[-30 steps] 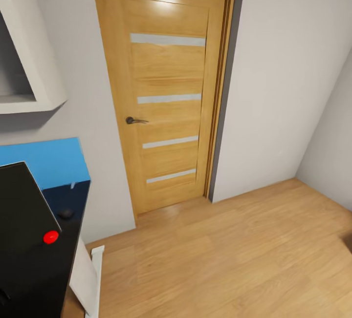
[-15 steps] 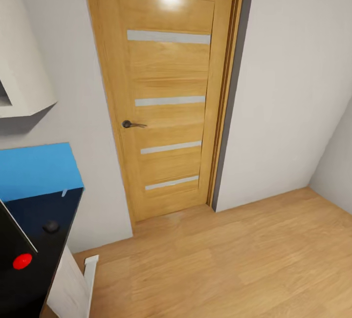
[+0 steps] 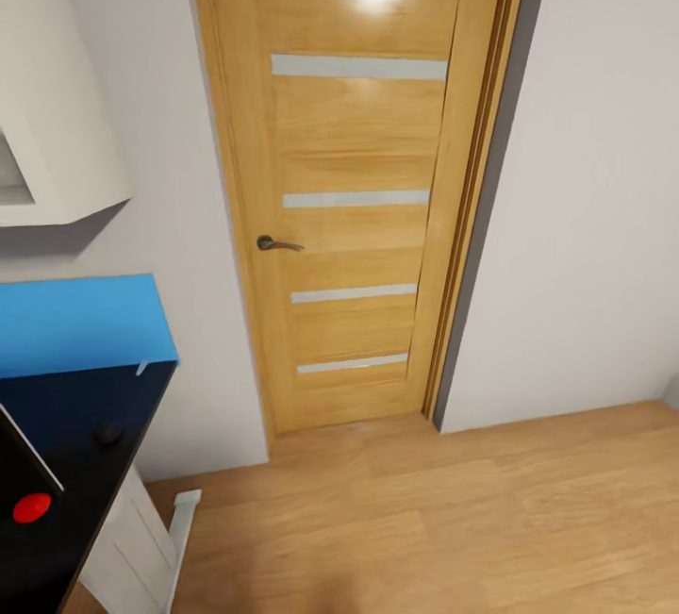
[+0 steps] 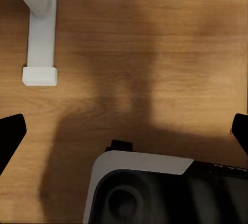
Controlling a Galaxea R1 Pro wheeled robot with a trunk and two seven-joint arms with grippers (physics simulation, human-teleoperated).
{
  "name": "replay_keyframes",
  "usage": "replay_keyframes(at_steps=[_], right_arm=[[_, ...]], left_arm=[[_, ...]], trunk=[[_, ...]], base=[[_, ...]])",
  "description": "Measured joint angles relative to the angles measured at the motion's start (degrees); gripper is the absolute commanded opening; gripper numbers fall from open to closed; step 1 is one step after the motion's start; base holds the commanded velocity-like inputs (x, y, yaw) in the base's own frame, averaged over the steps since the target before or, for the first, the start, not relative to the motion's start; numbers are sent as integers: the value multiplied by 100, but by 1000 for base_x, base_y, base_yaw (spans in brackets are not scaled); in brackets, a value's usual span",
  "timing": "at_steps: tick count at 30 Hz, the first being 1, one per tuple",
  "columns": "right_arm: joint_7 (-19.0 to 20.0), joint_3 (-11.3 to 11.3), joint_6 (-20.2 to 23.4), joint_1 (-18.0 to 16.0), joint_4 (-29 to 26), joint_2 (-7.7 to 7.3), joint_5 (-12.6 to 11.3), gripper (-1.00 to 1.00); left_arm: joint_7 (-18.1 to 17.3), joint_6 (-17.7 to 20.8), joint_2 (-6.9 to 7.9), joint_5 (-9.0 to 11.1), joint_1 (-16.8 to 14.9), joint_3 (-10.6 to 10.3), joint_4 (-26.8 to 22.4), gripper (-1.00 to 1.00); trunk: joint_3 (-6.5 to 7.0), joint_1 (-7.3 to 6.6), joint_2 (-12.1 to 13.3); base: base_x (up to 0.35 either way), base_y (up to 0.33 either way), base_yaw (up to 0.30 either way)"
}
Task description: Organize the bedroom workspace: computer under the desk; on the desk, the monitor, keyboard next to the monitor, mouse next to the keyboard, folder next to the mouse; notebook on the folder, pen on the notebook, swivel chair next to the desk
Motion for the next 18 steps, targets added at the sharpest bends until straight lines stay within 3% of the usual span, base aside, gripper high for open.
replay_keyframes(at_steps=[11,18], right_arm=[[-14,-24,0,0,-21,-35,-8,100],[-27,-53,6,0,-29,-52,-18,100]], left_arm=[[2,8,-5,3,1,7,2,100],[0,24,-5,1,1,3,6,100]], trunk=[[0,1,0],[0,2,0]], base=[[148,-267,280],[32,-287,280]])
